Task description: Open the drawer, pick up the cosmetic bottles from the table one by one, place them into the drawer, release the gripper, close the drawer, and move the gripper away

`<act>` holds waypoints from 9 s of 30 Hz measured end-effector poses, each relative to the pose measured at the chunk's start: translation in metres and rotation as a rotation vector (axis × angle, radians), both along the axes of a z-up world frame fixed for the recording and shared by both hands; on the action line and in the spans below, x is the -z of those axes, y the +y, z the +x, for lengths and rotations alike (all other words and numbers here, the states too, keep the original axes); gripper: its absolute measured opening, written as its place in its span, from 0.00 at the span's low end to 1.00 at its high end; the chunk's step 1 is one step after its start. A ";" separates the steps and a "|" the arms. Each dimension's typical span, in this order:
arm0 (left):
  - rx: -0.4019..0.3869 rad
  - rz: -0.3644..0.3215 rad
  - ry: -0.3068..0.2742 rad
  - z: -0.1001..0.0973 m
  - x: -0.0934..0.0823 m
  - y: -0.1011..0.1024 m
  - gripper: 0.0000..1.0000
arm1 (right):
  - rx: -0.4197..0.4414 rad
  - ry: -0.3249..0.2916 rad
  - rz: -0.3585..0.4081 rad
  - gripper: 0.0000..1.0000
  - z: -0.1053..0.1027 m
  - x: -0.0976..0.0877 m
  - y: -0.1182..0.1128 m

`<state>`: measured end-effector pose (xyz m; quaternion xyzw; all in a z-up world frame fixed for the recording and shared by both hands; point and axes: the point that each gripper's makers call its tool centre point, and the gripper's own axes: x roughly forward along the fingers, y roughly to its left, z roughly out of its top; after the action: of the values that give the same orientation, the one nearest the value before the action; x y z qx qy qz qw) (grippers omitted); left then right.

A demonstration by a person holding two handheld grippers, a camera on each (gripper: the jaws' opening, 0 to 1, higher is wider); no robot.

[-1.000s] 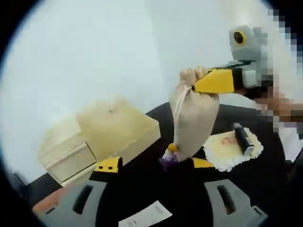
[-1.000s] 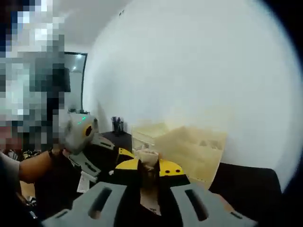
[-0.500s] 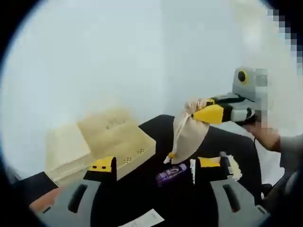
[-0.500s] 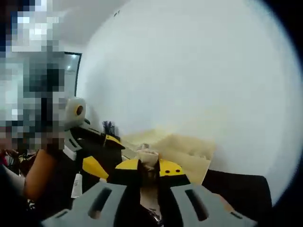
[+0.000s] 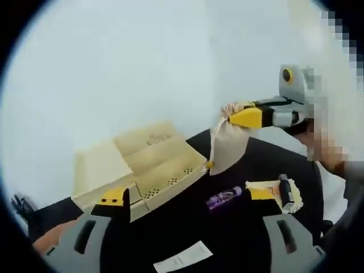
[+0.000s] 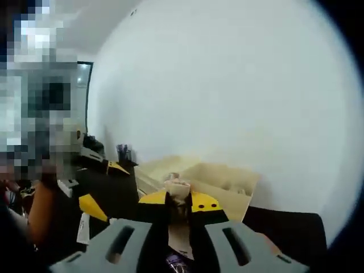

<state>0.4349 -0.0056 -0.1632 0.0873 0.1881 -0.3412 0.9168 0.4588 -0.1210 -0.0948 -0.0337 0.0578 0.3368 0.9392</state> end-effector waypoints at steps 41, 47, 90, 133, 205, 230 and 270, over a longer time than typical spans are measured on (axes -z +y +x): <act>-0.086 0.021 -0.030 0.044 0.016 -0.014 0.92 | -0.024 -0.022 0.031 0.09 0.189 0.001 0.066; -0.108 0.002 -0.028 0.056 0.014 -0.005 0.91 | -0.033 -0.019 0.055 0.09 0.211 0.003 0.070; -0.164 0.068 -0.013 0.055 0.042 0.007 0.84 | -0.023 0.028 -0.082 0.10 0.274 0.094 0.094; -0.157 0.134 -0.022 0.061 0.037 0.016 0.78 | 0.104 -0.039 -0.120 0.16 0.252 0.058 0.039; 0.048 0.171 -0.080 -0.031 0.088 -0.029 0.73 | -0.098 -0.040 -0.152 0.22 -0.058 0.089 -0.047; 0.053 0.146 -0.146 -0.039 0.118 -0.037 0.66 | -0.160 -0.011 -0.186 0.21 -0.057 0.181 -0.054; 0.084 0.120 -0.104 -0.046 0.131 -0.045 0.63 | -0.233 0.026 -0.416 0.15 -0.049 0.212 -0.045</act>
<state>0.3891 -0.0505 -0.2939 0.1674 0.1564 -0.3625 0.9034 0.4099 -0.1660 -0.3071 -0.2285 0.1338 0.4240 0.8661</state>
